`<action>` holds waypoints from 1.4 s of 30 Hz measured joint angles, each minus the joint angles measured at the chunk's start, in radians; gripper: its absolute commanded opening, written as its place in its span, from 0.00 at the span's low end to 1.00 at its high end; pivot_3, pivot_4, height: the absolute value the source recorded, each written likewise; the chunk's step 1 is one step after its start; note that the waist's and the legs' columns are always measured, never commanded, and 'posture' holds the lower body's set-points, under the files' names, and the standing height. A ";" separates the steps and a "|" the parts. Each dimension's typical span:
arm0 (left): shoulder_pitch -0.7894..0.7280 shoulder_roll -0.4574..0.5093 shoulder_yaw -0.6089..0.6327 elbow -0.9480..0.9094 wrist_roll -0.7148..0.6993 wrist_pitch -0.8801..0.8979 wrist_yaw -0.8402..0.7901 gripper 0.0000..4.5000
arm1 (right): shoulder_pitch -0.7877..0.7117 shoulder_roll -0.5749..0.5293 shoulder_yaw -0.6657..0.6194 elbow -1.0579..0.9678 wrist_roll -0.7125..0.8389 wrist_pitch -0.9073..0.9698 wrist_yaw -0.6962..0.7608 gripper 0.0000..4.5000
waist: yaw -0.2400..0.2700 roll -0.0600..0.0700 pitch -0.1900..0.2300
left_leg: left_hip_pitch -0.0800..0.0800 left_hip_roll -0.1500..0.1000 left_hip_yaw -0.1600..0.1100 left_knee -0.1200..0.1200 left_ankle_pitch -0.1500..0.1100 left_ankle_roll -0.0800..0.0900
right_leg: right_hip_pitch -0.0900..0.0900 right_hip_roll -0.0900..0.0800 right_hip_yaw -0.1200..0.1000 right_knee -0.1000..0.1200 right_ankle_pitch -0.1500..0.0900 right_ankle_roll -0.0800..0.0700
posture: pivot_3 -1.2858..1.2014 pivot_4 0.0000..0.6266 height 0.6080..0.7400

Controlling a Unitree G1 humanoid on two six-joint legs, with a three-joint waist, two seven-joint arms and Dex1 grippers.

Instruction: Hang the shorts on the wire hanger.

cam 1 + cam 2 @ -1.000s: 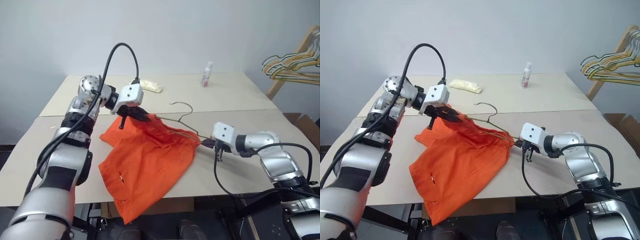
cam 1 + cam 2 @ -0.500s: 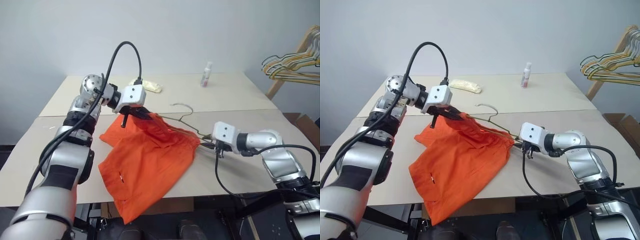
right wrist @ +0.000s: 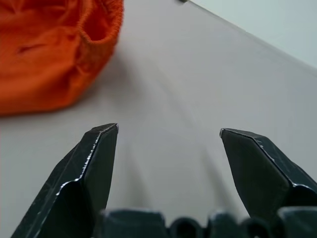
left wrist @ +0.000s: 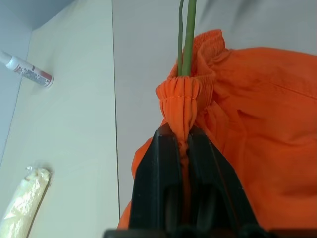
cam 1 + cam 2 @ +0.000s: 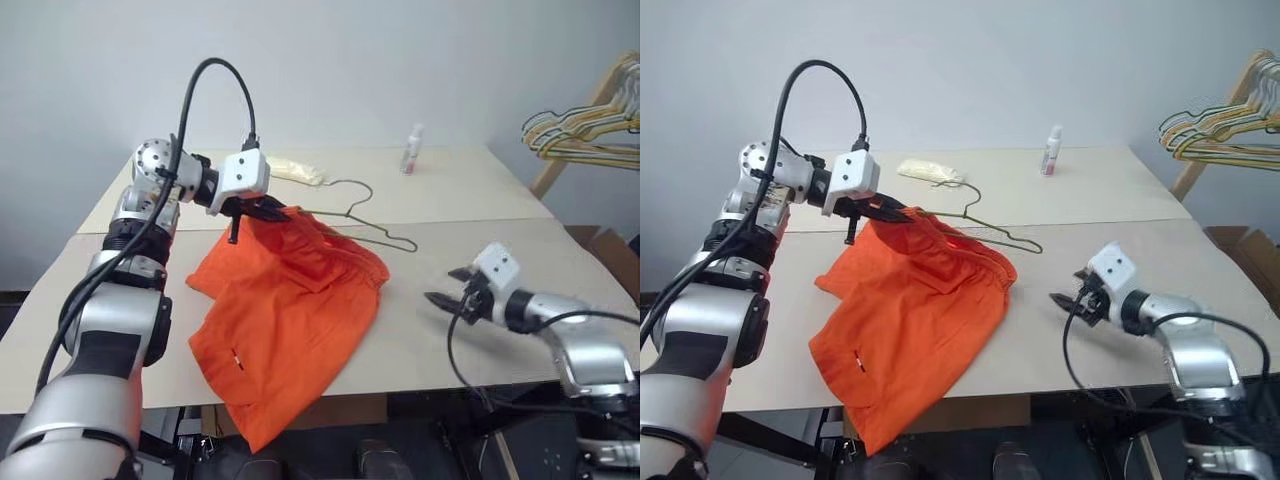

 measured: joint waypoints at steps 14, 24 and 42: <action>0.016 0.014 0.004 -0.012 -0.001 0.006 0.022 0.00 | -0.126 0.282 0.077 0.245 0.056 -0.019 -0.074 0.65 | -0.006 0.000 0.000 | -0.002 -0.001 -0.003 0.000 0.000 0.000 | -0.001 -0.001 -0.001 -0.001 0.001 0.001 | 0.51 0.00 1.00; 0.026 0.022 0.015 -0.023 -0.003 0.006 0.031 0.00 | -0.137 0.285 0.050 0.286 0.082 -0.018 -0.086 0.01 | -0.008 0.000 0.000 | -0.001 -0.001 -0.008 0.000 0.000 0.000 | -0.001 -0.001 -0.001 0.000 0.001 0.001 | 0.51 0.00 1.00; 0.108 0.244 -0.192 -0.192 -0.367 0.046 -0.115 0.00 | -0.045 -0.054 0.020 0.072 0.273 0.052 0.212 0.01 | -0.020 0.000 0.000 | -0.001 0.000 -0.011 0.002 0.000 0.000 | 0.001 -0.001 -0.002 -0.001 0.000 0.002 | 0.50 0.00 1.00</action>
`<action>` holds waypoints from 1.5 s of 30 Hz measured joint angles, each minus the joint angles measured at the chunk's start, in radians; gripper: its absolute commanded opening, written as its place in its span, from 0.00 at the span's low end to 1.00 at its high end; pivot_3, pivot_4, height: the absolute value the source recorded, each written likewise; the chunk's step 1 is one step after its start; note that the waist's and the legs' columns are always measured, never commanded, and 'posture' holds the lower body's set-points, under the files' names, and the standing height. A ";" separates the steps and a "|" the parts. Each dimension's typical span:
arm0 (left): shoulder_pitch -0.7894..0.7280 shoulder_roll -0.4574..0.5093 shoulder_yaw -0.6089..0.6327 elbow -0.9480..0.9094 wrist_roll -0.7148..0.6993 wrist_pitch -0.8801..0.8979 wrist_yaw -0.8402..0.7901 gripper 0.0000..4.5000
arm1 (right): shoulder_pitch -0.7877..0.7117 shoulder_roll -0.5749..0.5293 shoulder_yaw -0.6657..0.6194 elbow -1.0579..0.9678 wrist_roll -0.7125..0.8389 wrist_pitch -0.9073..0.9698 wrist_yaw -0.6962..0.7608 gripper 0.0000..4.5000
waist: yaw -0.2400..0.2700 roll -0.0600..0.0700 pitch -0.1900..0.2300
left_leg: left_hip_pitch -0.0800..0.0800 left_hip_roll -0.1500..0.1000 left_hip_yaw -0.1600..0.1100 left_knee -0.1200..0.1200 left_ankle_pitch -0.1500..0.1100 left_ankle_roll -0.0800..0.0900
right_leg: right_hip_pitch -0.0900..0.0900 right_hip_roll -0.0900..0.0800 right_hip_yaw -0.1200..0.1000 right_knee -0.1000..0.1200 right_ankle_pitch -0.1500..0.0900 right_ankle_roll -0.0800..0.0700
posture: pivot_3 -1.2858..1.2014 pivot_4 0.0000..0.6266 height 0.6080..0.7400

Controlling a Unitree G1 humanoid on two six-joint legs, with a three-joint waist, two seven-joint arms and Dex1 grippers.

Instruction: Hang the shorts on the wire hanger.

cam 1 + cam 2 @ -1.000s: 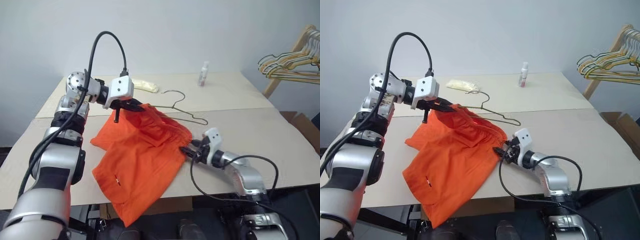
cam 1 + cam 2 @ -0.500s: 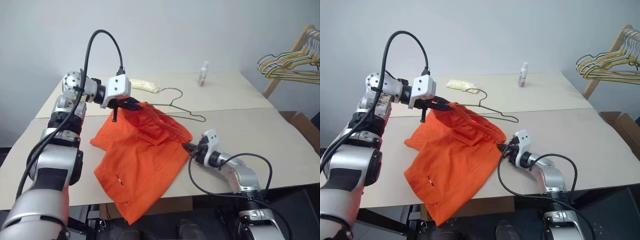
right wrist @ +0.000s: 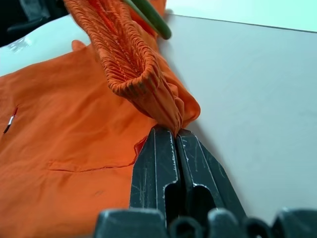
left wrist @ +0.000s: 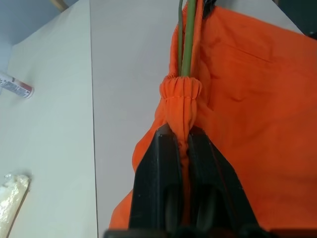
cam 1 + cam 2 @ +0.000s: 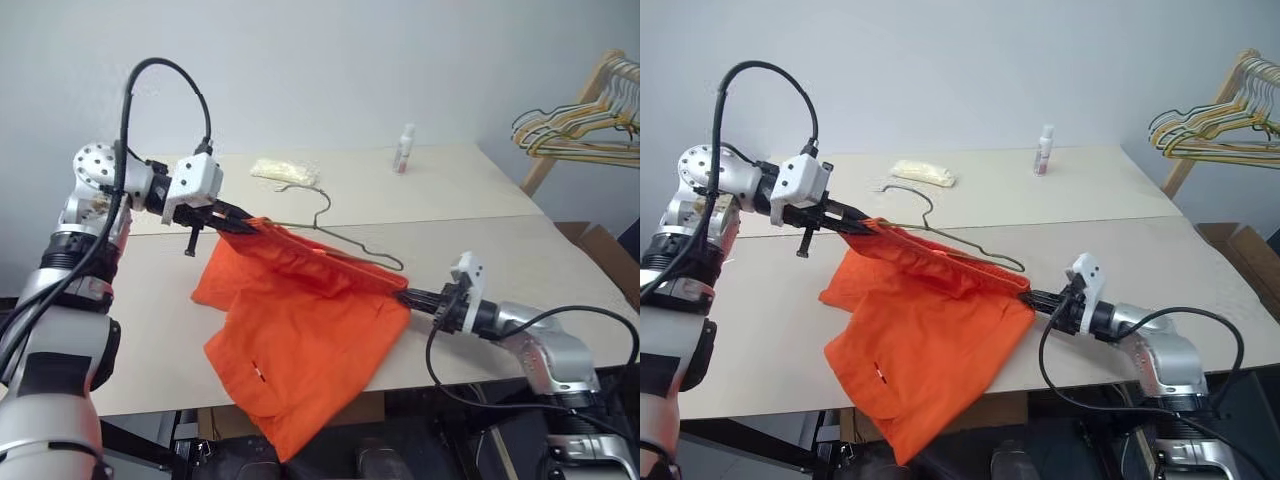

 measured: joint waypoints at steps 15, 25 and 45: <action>-0.004 -0.004 -0.055 0.010 -0.074 -0.001 0.000 0.00 | -0.036 -0.050 0.023 0.065 -0.033 -0.002 0.056 0.01 | 0.005 0.000 0.000 | -0.002 0.000 0.009 0.001 -0.001 0.001 | -0.001 0.000 0.001 -0.001 0.000 0.000 | 0.50 0.00 1.00; -0.003 0.020 -0.103 0.006 -0.078 -0.020 0.000 0.00 | -0.055 -0.054 0.023 0.100 -0.051 -0.034 0.068 0.01 | 0.012 0.000 0.000 | -0.002 0.000 0.009 0.001 -0.001 0.001 | -0.001 0.000 0.001 -0.001 0.000 0.000 | 0.50 0.00 1.00; -0.114 -0.133 0.031 0.107 0.254 -0.111 0.118 0.00 | -0.256 -0.317 0.093 -0.156 -0.298 -0.218 0.097 0.01 | 0.014 0.000 0.000 | -0.005 0.000 0.011 0.003 -0.001 0.002 | -0.003 0.000 0.001 -0.002 0.000 0.001 | 0.49 0.00 1.00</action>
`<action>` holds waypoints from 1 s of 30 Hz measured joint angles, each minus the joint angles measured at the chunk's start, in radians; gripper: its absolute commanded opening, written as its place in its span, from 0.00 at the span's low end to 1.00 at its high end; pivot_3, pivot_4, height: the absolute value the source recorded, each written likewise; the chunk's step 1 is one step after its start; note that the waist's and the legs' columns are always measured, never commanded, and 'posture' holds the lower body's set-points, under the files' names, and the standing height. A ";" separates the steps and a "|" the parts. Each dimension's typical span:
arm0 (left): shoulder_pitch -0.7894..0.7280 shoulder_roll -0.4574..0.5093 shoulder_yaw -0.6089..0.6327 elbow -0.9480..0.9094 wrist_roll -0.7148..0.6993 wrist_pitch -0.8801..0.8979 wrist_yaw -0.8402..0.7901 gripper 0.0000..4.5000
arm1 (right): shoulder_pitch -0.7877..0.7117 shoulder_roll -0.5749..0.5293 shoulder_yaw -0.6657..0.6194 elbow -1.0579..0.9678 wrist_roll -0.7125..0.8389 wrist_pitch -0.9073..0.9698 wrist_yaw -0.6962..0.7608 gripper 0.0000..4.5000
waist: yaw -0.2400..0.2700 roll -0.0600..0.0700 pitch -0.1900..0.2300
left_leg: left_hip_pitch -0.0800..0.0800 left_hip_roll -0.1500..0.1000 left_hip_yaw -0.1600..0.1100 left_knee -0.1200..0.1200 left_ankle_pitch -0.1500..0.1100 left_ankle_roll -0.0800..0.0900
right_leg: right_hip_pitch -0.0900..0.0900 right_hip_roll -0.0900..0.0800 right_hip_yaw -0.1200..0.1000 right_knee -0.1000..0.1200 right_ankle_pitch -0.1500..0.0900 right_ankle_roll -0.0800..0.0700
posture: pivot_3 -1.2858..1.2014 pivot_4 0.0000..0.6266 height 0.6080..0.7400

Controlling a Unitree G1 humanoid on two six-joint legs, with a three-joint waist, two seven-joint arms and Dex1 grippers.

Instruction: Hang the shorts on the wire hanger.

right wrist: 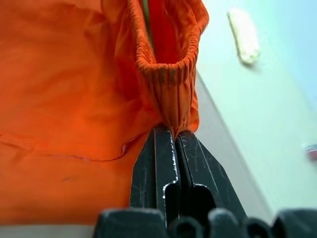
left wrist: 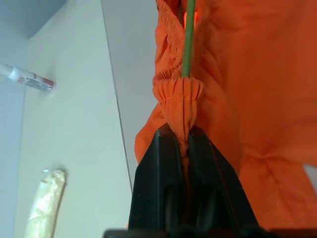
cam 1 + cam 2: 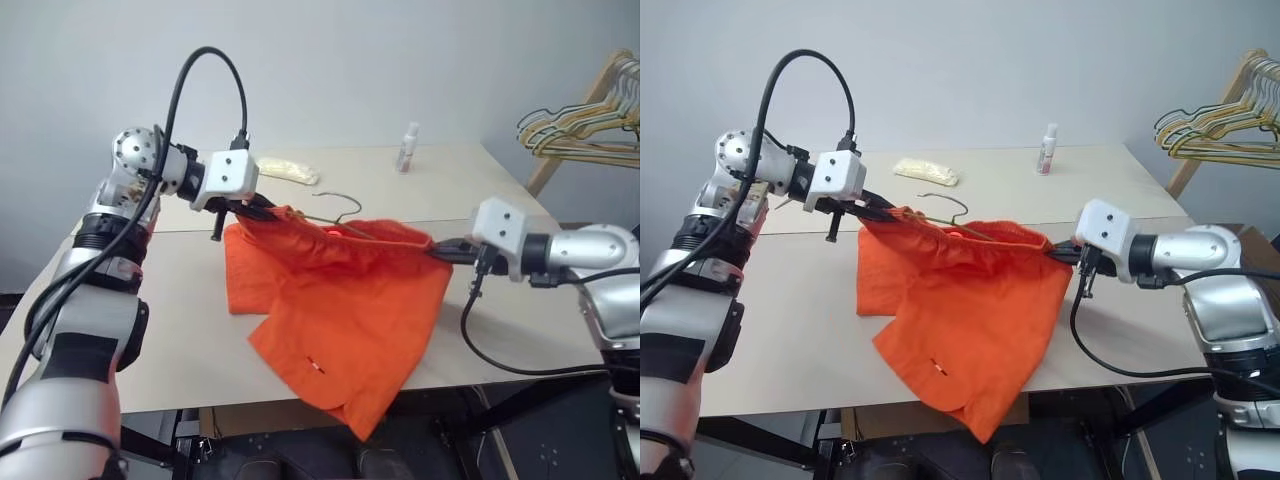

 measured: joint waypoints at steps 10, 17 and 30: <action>0.004 -0.051 0.042 0.028 0.030 -0.016 0.009 0.00 | -0.036 0.014 0.066 -0.012 -0.057 -0.023 0.001 0.01 | -0.001 0.000 0.000 | -0.001 0.000 0.000 0.001 0.000 0.000 | -0.001 0.000 0.000 0.000 0.000 0.000 | 0.49 0.00 1.00; 0.044 -0.063 0.077 0.026 0.031 -0.010 -0.010 0.00 | -0.041 0.054 0.099 -0.017 -0.106 -0.045 -0.038 0.38 | -0.002 0.000 0.000 | -0.005 0.000 0.000 0.002 0.000 0.000 | -0.005 0.000 0.000 0.002 0.000 0.000 | 0.49 0.00 1.00; 0.065 -0.067 0.121 -0.025 -0.001 0.032 -0.054 0.00 | -0.049 0.127 0.131 0.028 -0.127 -0.025 -0.038 0.69 | -0.003 0.000 0.000 | -0.011 0.000 0.001 0.004 0.000 0.000 | -0.013 0.000 0.001 0.004 0.002 -0.001 | 0.50 0.00 1.00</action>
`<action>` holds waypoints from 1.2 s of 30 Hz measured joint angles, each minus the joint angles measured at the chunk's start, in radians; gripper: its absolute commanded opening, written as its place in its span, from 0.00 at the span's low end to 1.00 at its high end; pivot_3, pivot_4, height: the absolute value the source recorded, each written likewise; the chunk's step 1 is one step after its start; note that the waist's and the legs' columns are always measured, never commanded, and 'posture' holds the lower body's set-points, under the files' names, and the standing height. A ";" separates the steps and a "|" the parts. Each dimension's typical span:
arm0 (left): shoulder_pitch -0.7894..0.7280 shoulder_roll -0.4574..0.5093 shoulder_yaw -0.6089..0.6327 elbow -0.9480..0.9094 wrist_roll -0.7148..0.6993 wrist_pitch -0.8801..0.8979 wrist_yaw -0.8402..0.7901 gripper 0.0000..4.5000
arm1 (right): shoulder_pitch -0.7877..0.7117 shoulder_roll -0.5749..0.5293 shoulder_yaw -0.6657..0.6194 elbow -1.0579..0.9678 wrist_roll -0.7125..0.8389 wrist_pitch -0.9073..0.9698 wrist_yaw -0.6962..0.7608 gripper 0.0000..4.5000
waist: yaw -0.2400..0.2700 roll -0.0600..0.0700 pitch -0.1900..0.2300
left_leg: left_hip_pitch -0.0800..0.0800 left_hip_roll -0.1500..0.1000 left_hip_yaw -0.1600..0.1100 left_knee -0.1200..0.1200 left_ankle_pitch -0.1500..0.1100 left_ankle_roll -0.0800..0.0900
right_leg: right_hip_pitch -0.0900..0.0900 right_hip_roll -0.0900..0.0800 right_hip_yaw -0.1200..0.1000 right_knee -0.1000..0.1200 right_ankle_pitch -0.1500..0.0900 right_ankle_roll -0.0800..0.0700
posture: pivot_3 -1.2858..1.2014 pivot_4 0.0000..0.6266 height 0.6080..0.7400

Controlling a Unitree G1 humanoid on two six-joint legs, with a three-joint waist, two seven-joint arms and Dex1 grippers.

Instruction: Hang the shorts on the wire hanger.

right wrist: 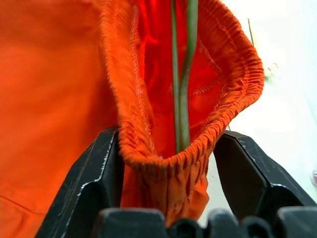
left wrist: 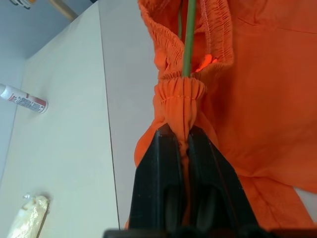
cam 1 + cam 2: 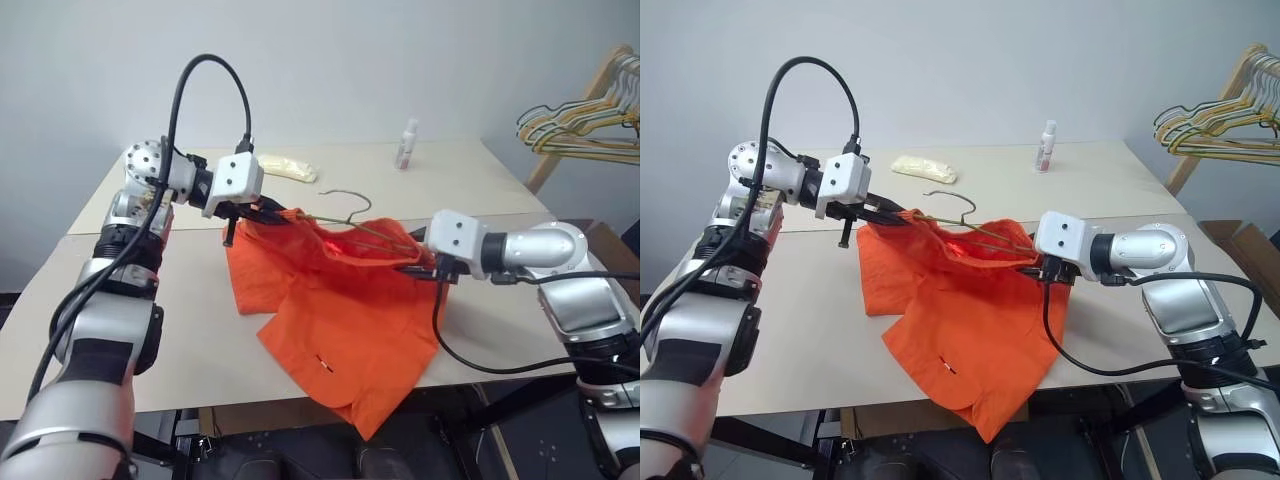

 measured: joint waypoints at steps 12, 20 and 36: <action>0.024 -0.001 -0.008 -0.027 0.038 -0.016 -0.012 0.00 | -0.008 0.030 -0.009 0.002 0.113 0.134 0.027 0.69 | 0.001 0.000 0.000 | 0.000 0.000 0.000 0.001 0.000 0.000 | 0.000 0.000 0.000 0.000 0.000 0.000 | 0.49 0.00 1.00; 0.053 -0.023 -0.008 -0.070 0.038 -0.005 -0.014 0.00 | -0.008 0.047 0.028 -0.010 0.110 0.156 0.027 0.42 | 0.001 0.000 0.000 | 0.000 0.000 0.000 0.001 0.000 0.000 | 0.000 0.000 0.000 0.000 0.000 0.000 | 0.49 0.00 1.00; 0.054 -0.050 0.024 0.001 0.032 -0.010 0.042 0.41 | -0.006 0.061 0.028 -0.013 0.114 0.213 0.003 0.02 | 0.000 0.000 0.000 | 0.000 0.000 0.000 0.001 0.000 0.000 | 0.000 0.000 0.000 0.000 0.000 0.000 | 0.48 0.00 1.00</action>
